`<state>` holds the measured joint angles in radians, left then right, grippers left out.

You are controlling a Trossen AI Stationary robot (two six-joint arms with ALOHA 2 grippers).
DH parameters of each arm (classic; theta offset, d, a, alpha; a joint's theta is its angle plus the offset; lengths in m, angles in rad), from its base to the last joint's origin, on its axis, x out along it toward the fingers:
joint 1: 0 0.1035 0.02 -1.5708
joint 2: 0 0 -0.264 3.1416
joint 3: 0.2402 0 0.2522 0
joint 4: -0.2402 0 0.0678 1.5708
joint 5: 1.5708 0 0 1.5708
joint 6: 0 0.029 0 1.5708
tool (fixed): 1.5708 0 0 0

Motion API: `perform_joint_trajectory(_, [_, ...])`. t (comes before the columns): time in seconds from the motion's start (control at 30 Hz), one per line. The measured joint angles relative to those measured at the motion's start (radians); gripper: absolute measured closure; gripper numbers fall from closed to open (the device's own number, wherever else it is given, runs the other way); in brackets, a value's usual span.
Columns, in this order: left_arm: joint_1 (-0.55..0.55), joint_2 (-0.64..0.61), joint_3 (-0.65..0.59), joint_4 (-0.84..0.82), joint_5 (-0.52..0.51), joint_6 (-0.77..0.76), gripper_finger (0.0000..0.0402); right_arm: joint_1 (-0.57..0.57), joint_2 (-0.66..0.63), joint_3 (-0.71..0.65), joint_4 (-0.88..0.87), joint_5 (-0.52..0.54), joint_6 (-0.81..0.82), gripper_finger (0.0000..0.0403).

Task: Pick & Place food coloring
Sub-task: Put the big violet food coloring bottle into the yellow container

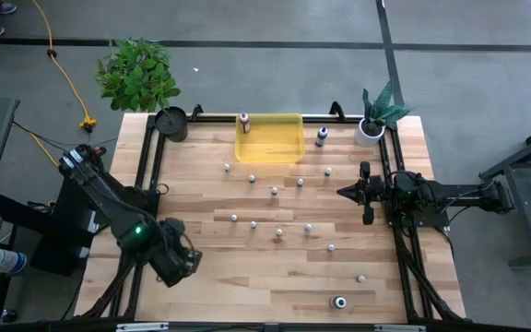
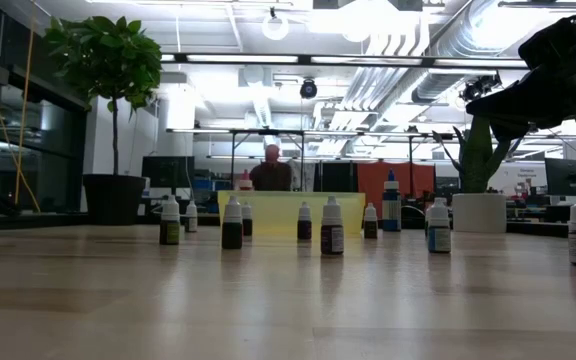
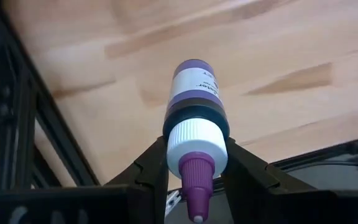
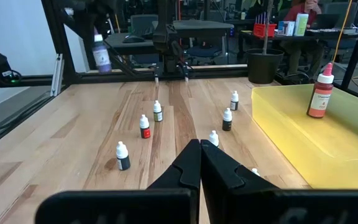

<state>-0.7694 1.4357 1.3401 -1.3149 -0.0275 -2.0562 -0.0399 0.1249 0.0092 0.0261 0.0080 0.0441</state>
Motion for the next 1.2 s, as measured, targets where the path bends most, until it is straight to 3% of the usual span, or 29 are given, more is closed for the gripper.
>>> perform_joint_trajectory(0.33, [0.267, 0.0, 0.187, -0.034, -0.113, 0.546, 0.029, 0.0, 0.0, 0.0, 0.0, 0.0, 0.0, 0.0402])
perform_joint_trajectory(0.6, [0.505, 0.038, 0.248, -0.01, -0.044, 1.057, 0.029, 0.0, 0.0, 0.0, 0.0, 0.0, 0.0, 0.0402])
perform_joint_trajectory(0.8, [0.664, 0.126, 0.337, -0.03, -0.004, 1.357, 0.029, 0.0, 0.0, 0.0, 0.0, 0.0, 0.0, 0.0402])
perform_joint_trajectory(0.97, [0.745, 0.248, 0.517, -0.095, -0.017, 1.533, 0.029, 0.0, 0.0, 0.0, 0.0, 0.0, 0.0, 0.0402])
perform_joint_trajectory(1.2, [0.849, 0.495, 0.889, -0.261, -0.065, 1.71, 0.029, 0.0, 0.0, 0.0, 0.0, 0.0, 0.0, 0.0402])
